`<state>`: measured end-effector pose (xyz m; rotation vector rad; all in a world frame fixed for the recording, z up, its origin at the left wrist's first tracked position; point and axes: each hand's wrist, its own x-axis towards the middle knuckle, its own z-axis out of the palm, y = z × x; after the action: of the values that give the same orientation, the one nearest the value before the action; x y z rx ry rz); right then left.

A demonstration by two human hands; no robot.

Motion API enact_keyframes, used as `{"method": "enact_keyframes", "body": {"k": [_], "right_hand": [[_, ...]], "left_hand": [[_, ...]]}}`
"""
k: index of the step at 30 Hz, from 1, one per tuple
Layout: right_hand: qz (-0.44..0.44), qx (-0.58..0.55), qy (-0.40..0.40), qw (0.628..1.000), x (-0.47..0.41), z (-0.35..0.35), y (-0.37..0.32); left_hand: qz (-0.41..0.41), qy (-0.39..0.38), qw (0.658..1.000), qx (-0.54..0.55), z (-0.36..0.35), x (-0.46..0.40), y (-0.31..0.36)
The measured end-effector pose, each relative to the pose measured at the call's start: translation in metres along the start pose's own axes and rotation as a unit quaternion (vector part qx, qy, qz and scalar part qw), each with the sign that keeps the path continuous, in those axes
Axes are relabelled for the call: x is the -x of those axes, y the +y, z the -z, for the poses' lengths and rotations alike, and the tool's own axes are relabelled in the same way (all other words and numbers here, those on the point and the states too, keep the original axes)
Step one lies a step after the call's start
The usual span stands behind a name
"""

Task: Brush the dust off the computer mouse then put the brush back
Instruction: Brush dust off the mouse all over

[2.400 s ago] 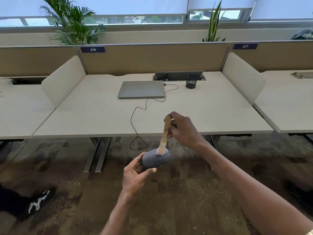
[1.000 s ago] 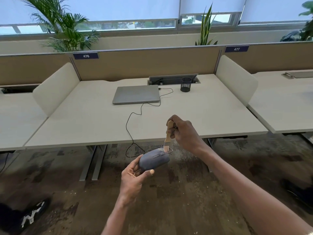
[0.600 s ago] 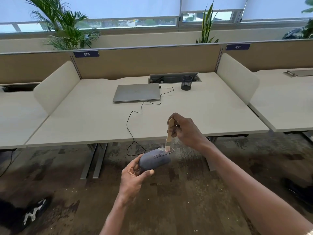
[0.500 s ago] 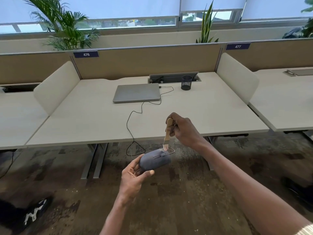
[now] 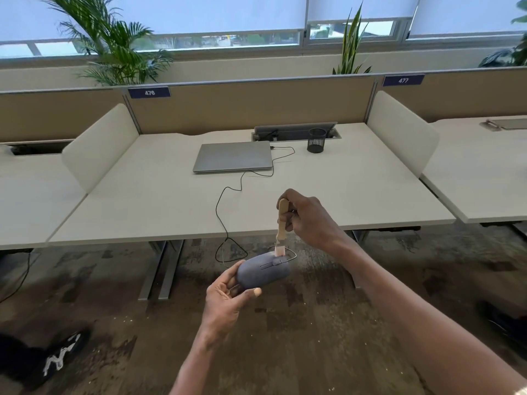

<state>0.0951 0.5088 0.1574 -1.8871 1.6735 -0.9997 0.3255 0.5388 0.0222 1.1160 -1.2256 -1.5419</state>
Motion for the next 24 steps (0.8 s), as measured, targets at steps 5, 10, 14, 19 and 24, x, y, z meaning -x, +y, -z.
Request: {"method": "enact_keyframes", "body": {"k": [5, 10, 14, 19, 24], "right_hand": [[-0.006, -0.001, 0.054, 0.999, -0.001, -0.002, 0.003], [-0.003, -0.016, 0.063, 0.998, 0.001, -0.002, -0.005], [-0.005, 0.008, 0.036, 0.999, -0.001, -0.008, -0.013], [-0.012, 0.060, 0.045, 0.997, -0.003, -0.009, -0.007], [0.006, 0.064, 0.105, 0.992, -0.007, -0.012, -0.014]], "left_hand": [[-0.004, -0.004, 1.000, 0.005, -0.001, 0.001, 0.001], [0.001, -0.005, 1.000, 0.010, -0.001, 0.001, 0.001], [-0.005, -0.010, 1.000, 0.003, -0.002, 0.002, 0.002], [-0.008, -0.012, 1.000, -0.001, -0.002, 0.004, 0.001], [-0.012, -0.010, 1.000, 0.006, 0.001, 0.007, -0.001]]}}
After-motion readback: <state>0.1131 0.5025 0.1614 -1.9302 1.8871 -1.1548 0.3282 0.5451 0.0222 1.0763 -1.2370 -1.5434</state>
